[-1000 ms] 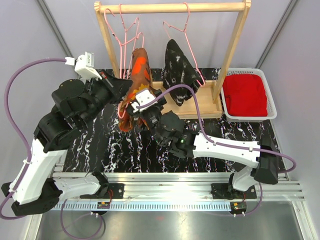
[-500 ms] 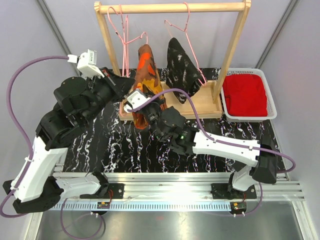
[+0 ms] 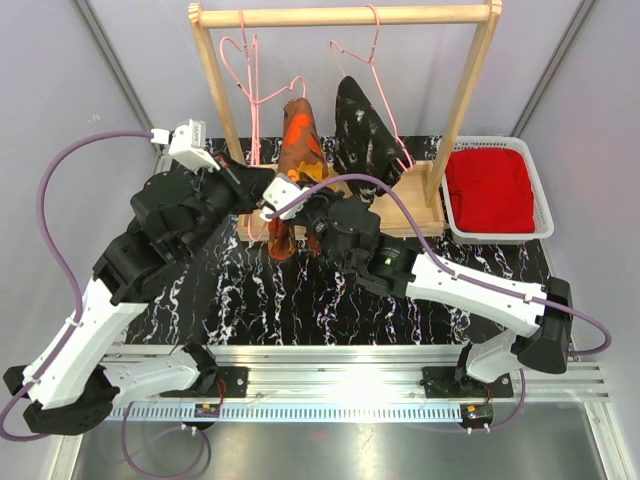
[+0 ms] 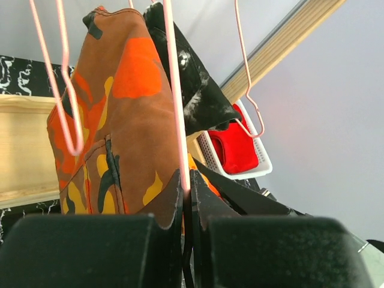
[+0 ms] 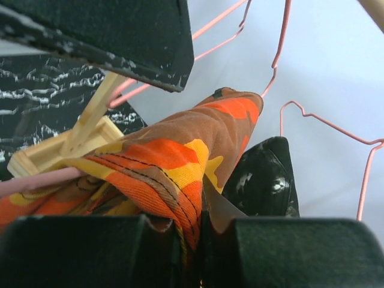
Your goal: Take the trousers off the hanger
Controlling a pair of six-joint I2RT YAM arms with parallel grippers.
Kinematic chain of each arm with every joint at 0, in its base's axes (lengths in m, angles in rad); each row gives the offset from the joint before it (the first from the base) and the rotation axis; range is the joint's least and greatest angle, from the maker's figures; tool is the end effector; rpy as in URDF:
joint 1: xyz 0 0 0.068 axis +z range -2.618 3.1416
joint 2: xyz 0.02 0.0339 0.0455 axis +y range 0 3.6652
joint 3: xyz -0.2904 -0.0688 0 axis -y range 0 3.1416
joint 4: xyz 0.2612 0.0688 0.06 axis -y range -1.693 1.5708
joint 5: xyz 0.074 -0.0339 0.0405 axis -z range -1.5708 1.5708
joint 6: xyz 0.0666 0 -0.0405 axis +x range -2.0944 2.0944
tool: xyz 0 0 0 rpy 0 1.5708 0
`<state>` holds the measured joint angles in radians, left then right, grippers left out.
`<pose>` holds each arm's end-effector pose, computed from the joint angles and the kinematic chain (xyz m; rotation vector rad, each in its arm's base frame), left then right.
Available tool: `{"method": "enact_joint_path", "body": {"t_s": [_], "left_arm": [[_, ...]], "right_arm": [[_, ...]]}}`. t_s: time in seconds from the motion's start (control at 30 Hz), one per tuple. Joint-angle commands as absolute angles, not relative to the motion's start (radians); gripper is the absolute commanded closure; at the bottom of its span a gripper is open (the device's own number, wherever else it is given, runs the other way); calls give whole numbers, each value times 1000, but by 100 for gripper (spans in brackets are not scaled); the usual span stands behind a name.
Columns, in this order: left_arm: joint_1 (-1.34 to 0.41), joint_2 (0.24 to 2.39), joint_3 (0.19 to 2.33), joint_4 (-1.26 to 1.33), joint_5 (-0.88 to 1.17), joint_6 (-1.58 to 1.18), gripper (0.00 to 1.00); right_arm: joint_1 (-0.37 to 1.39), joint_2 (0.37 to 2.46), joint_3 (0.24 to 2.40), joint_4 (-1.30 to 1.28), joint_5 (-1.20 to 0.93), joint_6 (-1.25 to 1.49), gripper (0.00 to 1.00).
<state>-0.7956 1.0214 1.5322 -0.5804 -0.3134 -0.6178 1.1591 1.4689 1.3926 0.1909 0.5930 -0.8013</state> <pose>0.1574 -0.1313 0.5316 -0.0977 1.6993 -0.8175 0.1877 0.3369 0.4571 -0.8942 1.1761 -0.1412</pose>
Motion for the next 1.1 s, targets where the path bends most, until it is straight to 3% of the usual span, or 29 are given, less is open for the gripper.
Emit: {"method": "enact_joint_path", "body": {"t_s": [0.0, 0.4, 0.57, 0.73, 0.93, 1.07], "left_arm": [[-810, 991, 1456, -526, -267, -546, 100], [-827, 962, 1347, -518, -262, -557, 100], [-830, 991, 1434, -587, -395, -529, 100], [-828, 1000, 1496, -609, -420, -491, 100], [-830, 947, 1379, -569, -391, -535, 100], [-834, 908, 1272, -549, -374, -575, 100]], "right_arm": [[1120, 1373, 1558, 289, 615, -730, 100], [1108, 1359, 1675, 204, 581, -675, 100], [1108, 1324, 1664, 86, 479, -604, 100], [1109, 1313, 1606, 163, 537, -643, 100], [1109, 1351, 1719, 180, 564, -701, 100], [1109, 1437, 1935, 120, 580, -749, 100]]}}
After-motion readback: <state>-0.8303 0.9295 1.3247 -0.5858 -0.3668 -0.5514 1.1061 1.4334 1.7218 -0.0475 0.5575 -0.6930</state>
